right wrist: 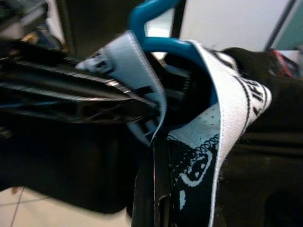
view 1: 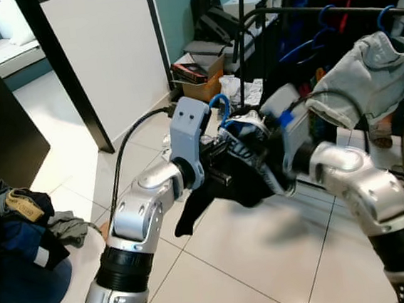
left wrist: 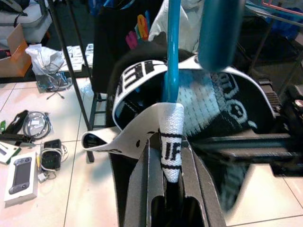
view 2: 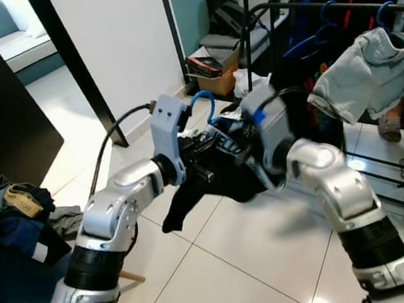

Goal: Hang hanger

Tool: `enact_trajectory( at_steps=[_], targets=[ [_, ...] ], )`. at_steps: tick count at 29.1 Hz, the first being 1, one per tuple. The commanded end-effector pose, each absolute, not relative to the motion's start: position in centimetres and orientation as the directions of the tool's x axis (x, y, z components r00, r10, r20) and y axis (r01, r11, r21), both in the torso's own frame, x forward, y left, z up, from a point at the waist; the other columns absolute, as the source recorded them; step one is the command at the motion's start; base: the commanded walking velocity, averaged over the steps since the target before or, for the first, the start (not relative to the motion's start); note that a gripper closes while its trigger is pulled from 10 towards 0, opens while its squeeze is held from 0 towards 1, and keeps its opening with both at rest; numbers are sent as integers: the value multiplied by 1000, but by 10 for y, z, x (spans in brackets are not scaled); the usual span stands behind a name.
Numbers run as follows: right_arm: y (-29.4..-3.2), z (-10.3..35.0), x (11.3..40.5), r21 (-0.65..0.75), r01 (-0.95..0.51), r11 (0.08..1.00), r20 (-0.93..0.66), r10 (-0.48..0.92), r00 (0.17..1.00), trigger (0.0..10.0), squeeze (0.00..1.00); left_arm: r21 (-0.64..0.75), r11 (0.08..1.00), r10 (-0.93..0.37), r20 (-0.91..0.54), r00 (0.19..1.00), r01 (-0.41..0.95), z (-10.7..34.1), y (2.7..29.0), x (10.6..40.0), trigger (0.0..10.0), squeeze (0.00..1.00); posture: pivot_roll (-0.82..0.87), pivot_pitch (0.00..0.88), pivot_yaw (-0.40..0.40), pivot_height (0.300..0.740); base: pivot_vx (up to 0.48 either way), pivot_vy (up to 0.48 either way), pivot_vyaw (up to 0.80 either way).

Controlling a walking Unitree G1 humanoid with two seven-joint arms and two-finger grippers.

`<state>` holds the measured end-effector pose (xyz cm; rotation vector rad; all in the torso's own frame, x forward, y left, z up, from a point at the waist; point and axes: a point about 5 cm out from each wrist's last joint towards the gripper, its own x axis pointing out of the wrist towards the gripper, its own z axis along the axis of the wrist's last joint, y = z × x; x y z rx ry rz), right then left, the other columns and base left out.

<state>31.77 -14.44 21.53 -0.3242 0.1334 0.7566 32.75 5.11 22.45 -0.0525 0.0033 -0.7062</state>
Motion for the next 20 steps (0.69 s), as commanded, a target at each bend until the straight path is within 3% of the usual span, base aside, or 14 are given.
enact_trajectory(
  at_steps=[1, 2, 3, 4, 5, 6, 7, 8, 20],
  targets=[
    [-123, 204, 305, -212, -796, 567, -292, 741, 605, 667, 0, -53, 758, -647, 54, 760, 650, 235, 48, 329, 0, 0, -79, 0, 70, 740, 0, 0, 0],
    [-126, 198, 304, -204, -799, 565, -325, 731, 600, 4510, 0, -49, 775, -627, 57, 777, 630, 236, 52, 332, 0, 0, -79, 0, 70, 740, 0, 0, 0],
    [-126, 198, 304, -204, -799, 565, -325, 731, 600, 4510, 0, -49, 775, -627, 57, 777, 630, 236, 52, 332, 0, 0, -79, 0, 70, 740, 0, 0, 0],
    [-132, 194, 305, -199, -786, 586, -351, 706, 615, 9922, 0, -42, 789, -610, 58, 790, 613, 237, 57, 334, 0, 0, -79, 0, 69, 740, 0, 0, 0],
    [-132, 194, 305, -199, -786, 586, -351, 706, 615, 9922, 0, -42, 789, -610, 58, 790, 613, 237, 57, 334, 0, 0, -79, 0, 69, 740, 0, 0, 0],
    [-137, 193, 306, -191, -771, 608, -360, 687, 631, 10000, 443, -37, 799, -598, 62, 799, 600, 238, 62, 336, 0, 0, -79, 0, 69, 740, 0, 0, 0],
    [-137, 193, 306, -191, -771, 608, -360, 687, 631, 10000, 443, -37, 799, -598, 62, 799, 600, 238, 62, 336, 0, 0, -79, 0, 69, 740, 0, 0, 0],
    [-140, 192, 306, -174, -769, 616, -361, 686, 631, 10000, 1000, -35, 805, -589, 67, 805, 592, 240, 66, 337, 0, 0, -79, 0, 68, 740, 0, 0, 0],
    [-162, 196, 291, -146, -817, 559, -344, 745, 571, 10000, 1000, 9, 787, -615, 97, 783, 617, 247, 83, 337, 0, 0, -73, 0, 71, 740, 0, 0, 0]
  ],
)
